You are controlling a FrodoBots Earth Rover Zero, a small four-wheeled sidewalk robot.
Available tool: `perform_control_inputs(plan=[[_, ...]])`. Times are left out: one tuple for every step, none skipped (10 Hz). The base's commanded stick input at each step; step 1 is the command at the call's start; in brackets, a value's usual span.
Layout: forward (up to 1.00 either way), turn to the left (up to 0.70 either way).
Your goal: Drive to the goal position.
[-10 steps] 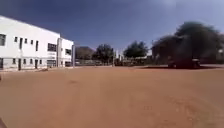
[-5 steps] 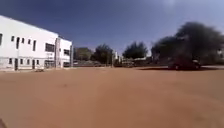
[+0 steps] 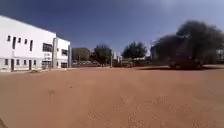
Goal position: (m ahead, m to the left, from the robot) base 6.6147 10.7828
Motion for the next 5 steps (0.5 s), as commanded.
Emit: perform_control_inputs(plan=[[1.0,0.0],[1.0,0.0],[1.0,0.0],[1.0,0.0],[1.0,0.0]])
